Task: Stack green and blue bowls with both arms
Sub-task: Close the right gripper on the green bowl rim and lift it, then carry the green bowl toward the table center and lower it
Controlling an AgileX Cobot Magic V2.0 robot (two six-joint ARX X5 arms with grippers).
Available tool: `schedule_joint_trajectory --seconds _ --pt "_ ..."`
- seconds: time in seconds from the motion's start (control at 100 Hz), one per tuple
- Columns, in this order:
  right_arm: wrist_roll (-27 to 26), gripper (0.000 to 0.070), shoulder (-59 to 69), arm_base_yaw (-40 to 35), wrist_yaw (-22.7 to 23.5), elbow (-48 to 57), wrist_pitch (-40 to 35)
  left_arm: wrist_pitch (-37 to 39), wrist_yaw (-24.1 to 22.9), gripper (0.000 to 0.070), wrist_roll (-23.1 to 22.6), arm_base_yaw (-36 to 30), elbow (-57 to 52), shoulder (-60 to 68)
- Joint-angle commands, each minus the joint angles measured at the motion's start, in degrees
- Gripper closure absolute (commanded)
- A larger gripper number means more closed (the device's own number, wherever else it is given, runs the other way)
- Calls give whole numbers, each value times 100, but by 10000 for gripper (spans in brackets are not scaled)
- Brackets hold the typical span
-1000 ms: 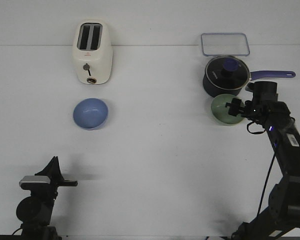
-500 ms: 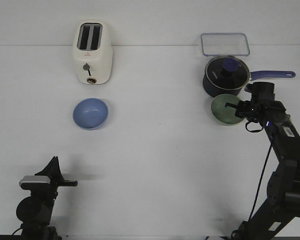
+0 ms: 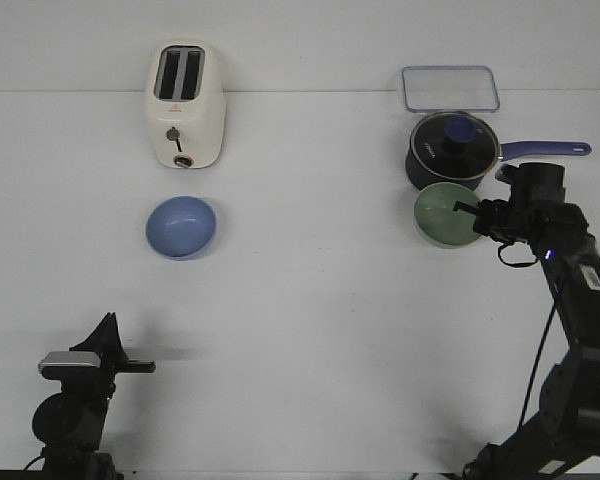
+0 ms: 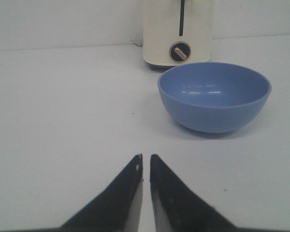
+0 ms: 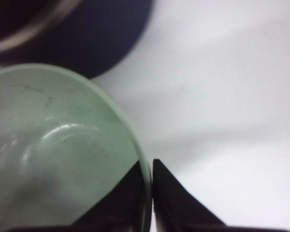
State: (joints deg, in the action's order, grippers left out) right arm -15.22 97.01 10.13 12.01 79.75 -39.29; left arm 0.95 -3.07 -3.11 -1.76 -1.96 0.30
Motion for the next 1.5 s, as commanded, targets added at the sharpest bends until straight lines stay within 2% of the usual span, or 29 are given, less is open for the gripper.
schedule_joint_trajectory --seconds 0.0,0.17,0.41,0.46,0.59,0.73,0.89,1.06,1.22,1.28,1.39,1.42,1.49 --pt "83 700 -378 -24 133 116 -149 83 4 686 -52 2 116 -11" --pt "83 700 -1543 -409 400 -323 -289 81 4 686 -52 2 116 -11" --pt "-68 700 -2726 -1886 404 -1421 -127 83 4 686 -52 2 116 -11" --pt "-138 700 -2719 -2297 313 -1547 -109 83 4 686 -52 2 116 -11" --pt "-151 700 -2483 -3237 -284 -1731 17 81 4 686 -52 2 116 -11" --pt "-168 700 -1912 -3960 -330 -1751 208 81 4 686 -52 2 116 -11" --pt "-190 700 -1346 -4369 -374 -1751 330 83 4 686 -52 2 116 -11" --pt "-184 700 -1003 -4575 -656 -1753 286 83 4 686 -52 2 116 -11" --pt "-184 691 -852 -4629 -601 -1753 258 83 4 686 -52 2 116 -11" --pt "-184 648 -839 -4629 -605 -1753 238 83 4 686 -52 2 116 -11" --pt "-186 413 -839 -4634 -603 -1753 240 83 4 686 -52 2 116 -11" --pt "-184 366 -839 -4634 -605 -1753 238 83 4 686 -52 2 116 -11" --pt "-179 347 -850 -4627 -605 -1751 225 83 4 686 -52 2 116 -11"
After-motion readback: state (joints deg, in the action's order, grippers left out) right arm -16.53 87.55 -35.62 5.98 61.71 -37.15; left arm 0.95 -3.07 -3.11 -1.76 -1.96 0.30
